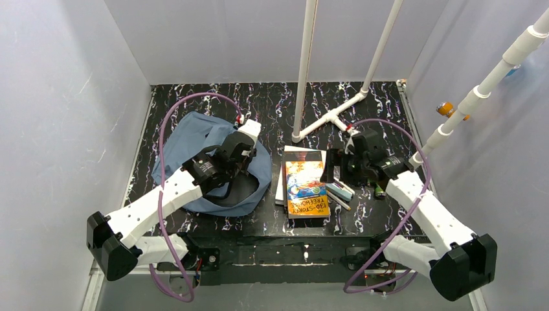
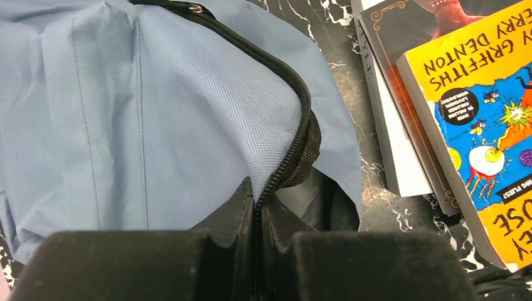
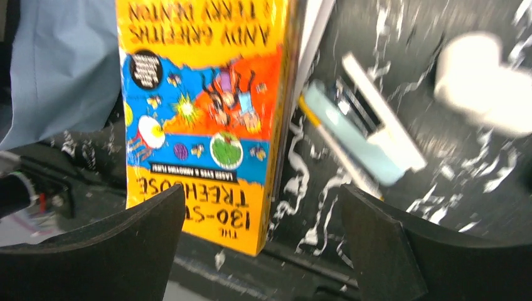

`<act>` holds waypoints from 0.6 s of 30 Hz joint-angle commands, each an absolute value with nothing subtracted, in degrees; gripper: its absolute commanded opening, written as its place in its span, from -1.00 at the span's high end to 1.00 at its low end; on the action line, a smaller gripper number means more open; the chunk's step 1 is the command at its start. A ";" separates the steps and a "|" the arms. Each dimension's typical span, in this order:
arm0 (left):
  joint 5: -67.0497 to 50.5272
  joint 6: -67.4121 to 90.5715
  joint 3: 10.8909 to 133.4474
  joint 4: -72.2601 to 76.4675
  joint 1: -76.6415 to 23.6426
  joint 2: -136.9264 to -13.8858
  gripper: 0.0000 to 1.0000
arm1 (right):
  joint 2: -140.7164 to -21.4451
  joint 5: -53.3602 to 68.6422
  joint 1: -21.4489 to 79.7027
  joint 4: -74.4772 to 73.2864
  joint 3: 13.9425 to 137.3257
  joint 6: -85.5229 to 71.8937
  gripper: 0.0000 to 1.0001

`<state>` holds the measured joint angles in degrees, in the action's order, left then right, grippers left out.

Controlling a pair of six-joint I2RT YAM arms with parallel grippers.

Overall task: Pack the student bag
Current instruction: Pick up the book from the center of the board.

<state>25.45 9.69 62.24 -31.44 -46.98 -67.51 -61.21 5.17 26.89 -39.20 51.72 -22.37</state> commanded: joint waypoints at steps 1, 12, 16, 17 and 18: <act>22.35 11.30 62.54 -29.80 -47.17 -67.60 0.94 | -58.55 21.36 22.09 -44.97 47.24 -27.29 -0.97; 21.12 11.87 61.96 -29.88 -47.17 -66.90 0.97 | -57.53 43.29 18.72 -30.61 30.23 -36.62 -0.97; 20.04 12.56 61.84 -29.93 -47.14 -66.96 0.99 | -57.88 43.02 18.51 -23.50 26.56 -38.72 -0.97; 19.90 12.68 61.79 -29.97 -47.12 -66.96 1.00 | -58.18 42.93 18.39 -22.31 25.83 -39.64 -0.96; 19.82 12.70 61.79 -29.97 -47.13 -66.99 1.00 | -58.47 43.12 18.37 -20.59 25.05 -40.63 -0.90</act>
<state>22.39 11.11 62.17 -31.38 -46.96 -68.38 -58.15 39.07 19.00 -31.00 26.76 -36.32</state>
